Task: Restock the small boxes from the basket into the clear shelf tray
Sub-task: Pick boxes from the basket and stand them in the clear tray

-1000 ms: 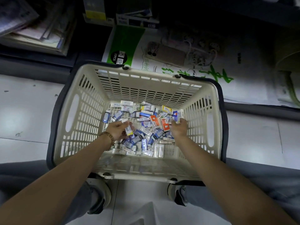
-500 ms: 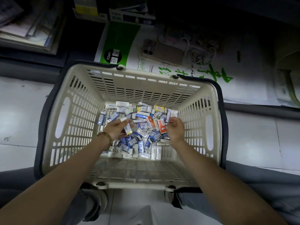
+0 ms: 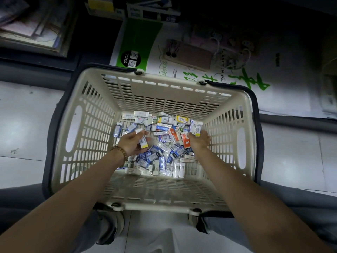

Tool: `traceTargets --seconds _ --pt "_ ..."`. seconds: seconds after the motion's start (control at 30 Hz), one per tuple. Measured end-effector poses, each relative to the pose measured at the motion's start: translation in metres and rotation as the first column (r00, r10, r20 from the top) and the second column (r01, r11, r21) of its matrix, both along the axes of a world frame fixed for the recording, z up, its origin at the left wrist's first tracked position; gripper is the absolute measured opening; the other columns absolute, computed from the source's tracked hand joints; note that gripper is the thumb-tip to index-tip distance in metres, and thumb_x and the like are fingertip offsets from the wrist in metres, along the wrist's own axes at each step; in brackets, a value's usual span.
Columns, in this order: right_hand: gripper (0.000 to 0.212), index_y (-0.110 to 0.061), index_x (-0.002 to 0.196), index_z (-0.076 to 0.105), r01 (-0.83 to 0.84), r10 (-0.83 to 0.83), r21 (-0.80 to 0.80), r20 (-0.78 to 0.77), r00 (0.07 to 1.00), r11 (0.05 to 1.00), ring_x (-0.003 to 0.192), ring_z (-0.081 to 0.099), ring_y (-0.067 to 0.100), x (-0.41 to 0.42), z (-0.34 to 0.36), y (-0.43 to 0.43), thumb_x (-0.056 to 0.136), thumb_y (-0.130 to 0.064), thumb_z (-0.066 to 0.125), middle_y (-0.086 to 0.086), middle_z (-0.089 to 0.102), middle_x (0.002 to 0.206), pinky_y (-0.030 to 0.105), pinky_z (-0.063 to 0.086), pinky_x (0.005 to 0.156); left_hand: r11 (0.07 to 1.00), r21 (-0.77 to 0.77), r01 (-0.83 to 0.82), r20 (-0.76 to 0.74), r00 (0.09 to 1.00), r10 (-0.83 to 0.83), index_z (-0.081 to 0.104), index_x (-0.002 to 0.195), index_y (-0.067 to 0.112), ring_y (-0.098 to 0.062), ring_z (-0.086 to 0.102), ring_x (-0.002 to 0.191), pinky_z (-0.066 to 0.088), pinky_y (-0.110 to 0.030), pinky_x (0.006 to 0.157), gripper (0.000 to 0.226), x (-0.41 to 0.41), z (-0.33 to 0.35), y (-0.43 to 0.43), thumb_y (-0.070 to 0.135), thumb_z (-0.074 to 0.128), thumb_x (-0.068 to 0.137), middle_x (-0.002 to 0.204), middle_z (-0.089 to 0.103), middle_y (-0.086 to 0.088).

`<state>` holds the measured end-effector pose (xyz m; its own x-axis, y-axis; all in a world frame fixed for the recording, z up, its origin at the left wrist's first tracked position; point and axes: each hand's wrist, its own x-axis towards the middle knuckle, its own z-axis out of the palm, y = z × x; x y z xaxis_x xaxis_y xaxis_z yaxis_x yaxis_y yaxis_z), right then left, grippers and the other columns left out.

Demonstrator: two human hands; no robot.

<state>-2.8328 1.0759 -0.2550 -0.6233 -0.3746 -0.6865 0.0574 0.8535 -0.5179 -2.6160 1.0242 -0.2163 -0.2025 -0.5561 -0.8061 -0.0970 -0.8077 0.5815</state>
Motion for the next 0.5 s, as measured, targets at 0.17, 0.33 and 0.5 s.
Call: traceTargets --seconds 0.17,0.33,0.5 --pt "0.044 -0.009 0.134 0.042 -0.031 0.028 -0.043 -0.058 0.998 0.999 0.133 0.037 0.028 0.011 -0.004 -0.013 0.094 -0.021 0.055 0.011 0.027 0.147 0.033 0.032 0.111 1.000 0.021 0.008 0.031 0.999 -0.009 0.063 0.090 0.013 -0.022 0.065 0.080 0.058 -0.024 0.057 0.019 0.000 0.002 0.006 0.025 0.050 0.095 0.084 0.064 -0.008" --pt "0.040 -0.013 0.134 0.045 0.038 -0.035 -0.050 0.053 0.998 0.998 0.125 0.049 0.031 -0.002 -0.004 -0.014 0.097 -0.025 0.050 0.011 0.039 0.144 0.044 0.043 0.102 0.999 0.034 -0.009 0.026 1.000 0.008 0.062 0.095 0.010 -0.021 0.064 0.075 0.057 -0.022 0.054 0.020 0.002 -0.001 0.003 0.024 0.049 0.096 0.086 0.062 -0.008" --pt "0.026 -0.010 0.116 0.065 -0.156 0.127 -0.340 -0.106 0.986 0.928 0.115 0.058 0.026 -0.002 0.024 -0.003 0.094 -0.006 0.053 0.011 0.059 0.128 0.035 0.049 0.096 0.998 0.058 -0.021 0.000 1.000 0.021 0.063 0.095 0.011 -0.019 0.064 0.073 0.057 -0.022 0.054 0.021 -0.001 0.001 0.002 0.027 0.049 0.095 0.090 0.064 -0.008"
